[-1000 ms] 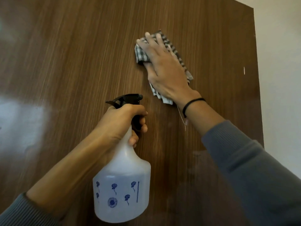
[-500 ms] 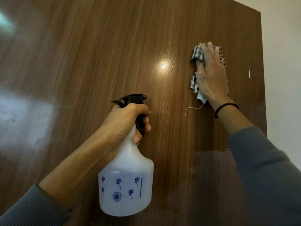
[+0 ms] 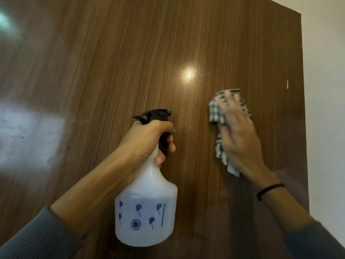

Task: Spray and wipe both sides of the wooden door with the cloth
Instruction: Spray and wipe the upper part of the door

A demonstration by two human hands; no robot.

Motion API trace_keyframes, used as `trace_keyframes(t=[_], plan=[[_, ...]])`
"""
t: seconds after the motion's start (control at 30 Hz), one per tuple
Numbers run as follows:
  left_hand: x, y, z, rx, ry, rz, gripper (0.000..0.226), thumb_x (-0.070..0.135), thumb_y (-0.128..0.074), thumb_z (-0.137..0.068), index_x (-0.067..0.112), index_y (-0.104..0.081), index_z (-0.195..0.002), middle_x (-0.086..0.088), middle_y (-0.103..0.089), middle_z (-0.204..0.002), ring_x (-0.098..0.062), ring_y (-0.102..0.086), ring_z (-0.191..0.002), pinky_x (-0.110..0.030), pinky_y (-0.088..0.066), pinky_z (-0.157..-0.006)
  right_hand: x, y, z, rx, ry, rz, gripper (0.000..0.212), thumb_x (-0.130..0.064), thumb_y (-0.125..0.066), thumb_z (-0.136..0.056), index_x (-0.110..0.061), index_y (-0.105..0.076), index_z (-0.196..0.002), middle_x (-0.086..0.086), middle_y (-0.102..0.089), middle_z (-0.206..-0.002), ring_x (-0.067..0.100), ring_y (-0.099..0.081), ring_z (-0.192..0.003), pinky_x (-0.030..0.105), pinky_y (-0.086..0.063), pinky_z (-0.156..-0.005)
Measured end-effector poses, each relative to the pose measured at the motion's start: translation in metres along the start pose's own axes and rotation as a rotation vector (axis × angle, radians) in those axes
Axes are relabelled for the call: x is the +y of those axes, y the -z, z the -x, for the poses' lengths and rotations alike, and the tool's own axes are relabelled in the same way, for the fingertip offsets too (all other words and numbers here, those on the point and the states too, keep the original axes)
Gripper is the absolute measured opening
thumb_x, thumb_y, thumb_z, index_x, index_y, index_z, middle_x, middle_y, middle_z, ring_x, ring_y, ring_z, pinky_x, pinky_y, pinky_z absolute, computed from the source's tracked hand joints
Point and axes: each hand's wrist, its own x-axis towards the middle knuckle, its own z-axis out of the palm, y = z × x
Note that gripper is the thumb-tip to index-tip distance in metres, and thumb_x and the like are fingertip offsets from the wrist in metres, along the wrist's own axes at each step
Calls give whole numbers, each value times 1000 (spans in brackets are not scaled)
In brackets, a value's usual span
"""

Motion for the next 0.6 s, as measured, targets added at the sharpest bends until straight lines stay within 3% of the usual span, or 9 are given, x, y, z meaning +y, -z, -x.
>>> trace_keyframes(t=[0.1,0.2,0.37,0.5,0.6], plan=[[-1,-2,2,11,-17,24,17,16,-59,-95,7,-60,-80,-12,-61,-73,-10,-44,-32,-24,-35,-37,17,5,7,101,-203,-50,55,-21,-38,-107,-30,-27,-159,-9,-14,-169,10,-1,-156,59,-17,-124],[0,-5,3,3,-16,33,15,14,-59,-96,7,-59,-83,-13,-59,-78,-7,-48,-33,-20,-35,-34,-5,-5,16,130,-274,-31,54,-24,-34,-107,-28,-24,-160,-5,-12,-169,16,1,-157,56,-12,-126],[1,-4,7,12,-20,-12,20,18,-61,-95,10,-61,-76,-9,-61,-70,-13,-43,-38,-22,-34,-39,-75,-35,62,29,-106,1,58,-26,-31,-102,-23,-25,-160,-1,-11,-170,20,2,-157,52,-7,-125],[0,-4,11,19,-10,-31,21,21,-61,-94,13,-60,-75,-6,-61,-67,-11,-41,-38,-22,-34,-40,-71,-32,106,-129,86,-3,60,-21,-41,-100,-20,-28,-159,3,-16,-169,21,-3,-157,49,-9,-127],[-1,-5,11,19,2,-64,21,22,-61,-93,14,-59,-74,-5,-63,-67,-12,-40,-38,-21,-34,-41,-36,-16,114,-76,-25,-11,62,-14,-41,-98,-21,-29,-158,0,-16,-169,19,-2,-157,45,-7,-127]])
